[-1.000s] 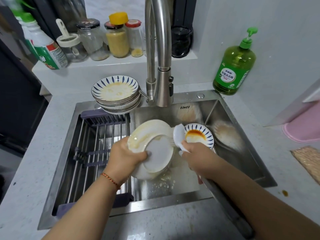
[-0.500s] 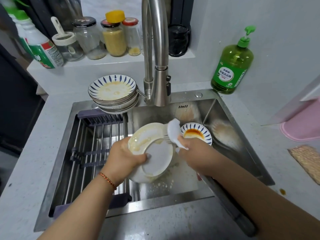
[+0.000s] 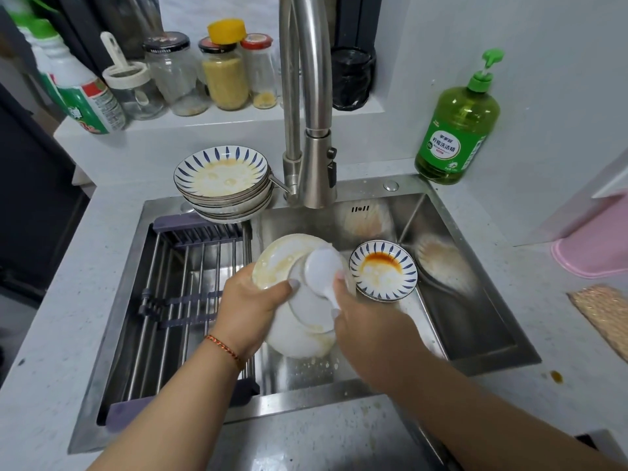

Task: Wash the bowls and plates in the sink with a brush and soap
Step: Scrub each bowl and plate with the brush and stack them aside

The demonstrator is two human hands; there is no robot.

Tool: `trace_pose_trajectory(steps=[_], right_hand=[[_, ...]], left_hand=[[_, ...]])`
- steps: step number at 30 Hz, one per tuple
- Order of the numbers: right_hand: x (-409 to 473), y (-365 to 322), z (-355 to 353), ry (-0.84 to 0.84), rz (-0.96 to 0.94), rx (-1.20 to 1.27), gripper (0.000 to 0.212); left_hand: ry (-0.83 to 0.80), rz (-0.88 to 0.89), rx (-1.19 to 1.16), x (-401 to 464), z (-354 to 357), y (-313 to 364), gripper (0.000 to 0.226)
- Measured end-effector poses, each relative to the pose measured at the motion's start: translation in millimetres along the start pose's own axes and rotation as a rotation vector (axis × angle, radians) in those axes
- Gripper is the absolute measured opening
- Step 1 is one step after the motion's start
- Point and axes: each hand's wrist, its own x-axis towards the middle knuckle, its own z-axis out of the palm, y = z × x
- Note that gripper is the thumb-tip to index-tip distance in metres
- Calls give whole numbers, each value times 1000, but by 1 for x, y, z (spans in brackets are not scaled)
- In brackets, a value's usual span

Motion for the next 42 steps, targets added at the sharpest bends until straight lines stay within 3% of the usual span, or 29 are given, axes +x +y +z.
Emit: trace_pose_trajectory(steps=[4,6,9,15,19,24,28,32,36,42], right_hand=[[-20,-2,-9,-274,65,125,62],[-8,8,-11,-252,161,150,59],[12,6,-12,-237,139,82,57],[-17,-8,-19,-343,-66,83,60],[7,9,-23,-442,191,219,55],[26,2,-31,-395,152,354,51],[16,-5,-32,-449,87,428,50],[6,8,-26,-451,199,578,49],[16,13,-24,-342,313,738,48],[1,-4,-31,-410,155,639,47]], left_hand=[[10,21,11,4,-8,5,39],[-9,19,46,3,-9,4,50],[-30,1,37,1,-2,2,63],[-16,26,-20,6,-7,11,48],[-26,26,-28,4,-10,11,41],[-29,16,-40,-1,0,3,45],[-12,26,-64,-4,-2,9,40],[17,25,-65,-5,-11,13,35],[-26,-1,-62,-10,-4,10,41],[2,-15,-128,-8,-3,12,41]])
